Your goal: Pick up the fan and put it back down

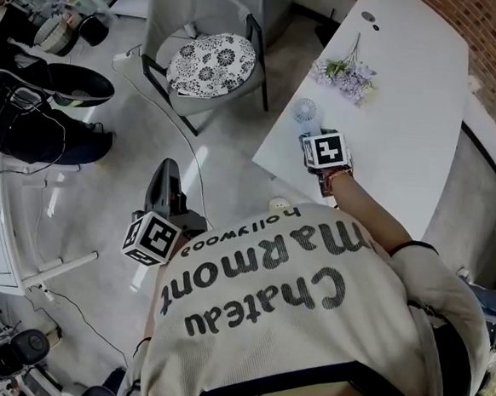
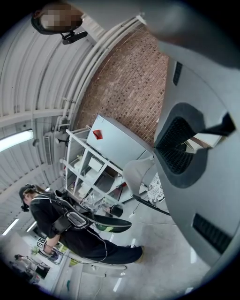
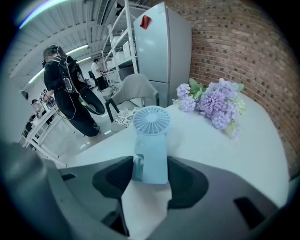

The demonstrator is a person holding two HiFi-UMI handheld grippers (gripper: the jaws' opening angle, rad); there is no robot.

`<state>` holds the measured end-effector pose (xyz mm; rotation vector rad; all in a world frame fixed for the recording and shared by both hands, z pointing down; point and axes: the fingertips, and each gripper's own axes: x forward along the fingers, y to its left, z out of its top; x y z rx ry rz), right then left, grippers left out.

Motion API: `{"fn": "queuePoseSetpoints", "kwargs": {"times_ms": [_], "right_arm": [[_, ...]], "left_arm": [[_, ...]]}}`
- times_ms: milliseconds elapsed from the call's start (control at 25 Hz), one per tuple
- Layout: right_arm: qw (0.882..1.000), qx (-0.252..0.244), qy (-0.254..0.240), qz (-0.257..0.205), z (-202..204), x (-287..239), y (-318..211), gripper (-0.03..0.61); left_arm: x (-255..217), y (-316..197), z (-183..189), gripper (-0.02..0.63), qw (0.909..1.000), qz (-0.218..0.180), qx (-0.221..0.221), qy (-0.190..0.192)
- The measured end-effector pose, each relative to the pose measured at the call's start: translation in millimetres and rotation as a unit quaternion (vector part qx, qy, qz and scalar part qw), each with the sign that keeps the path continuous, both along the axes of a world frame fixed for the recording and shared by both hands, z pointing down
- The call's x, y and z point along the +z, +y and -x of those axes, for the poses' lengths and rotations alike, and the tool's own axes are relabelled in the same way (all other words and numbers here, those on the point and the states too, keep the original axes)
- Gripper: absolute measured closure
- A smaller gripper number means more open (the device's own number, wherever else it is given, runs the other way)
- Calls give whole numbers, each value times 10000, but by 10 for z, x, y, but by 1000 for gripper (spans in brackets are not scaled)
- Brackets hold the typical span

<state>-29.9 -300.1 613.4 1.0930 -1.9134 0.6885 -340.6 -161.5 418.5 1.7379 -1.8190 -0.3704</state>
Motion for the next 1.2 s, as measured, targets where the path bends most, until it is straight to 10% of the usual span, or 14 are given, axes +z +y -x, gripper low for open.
{"fn": "queuePoseSetpoints", "kwargs": {"times_ms": [960,1200], "right_arm": [[9972,717,-223,-36,-136,-46,955,298],[9863,1363,-932,51,-118,-221,1370,346]], "left_arm": [[-68,501,-128,612,9970,-150,766,15],[-49,673,-280,612,9938,-202,1092,65]]}}
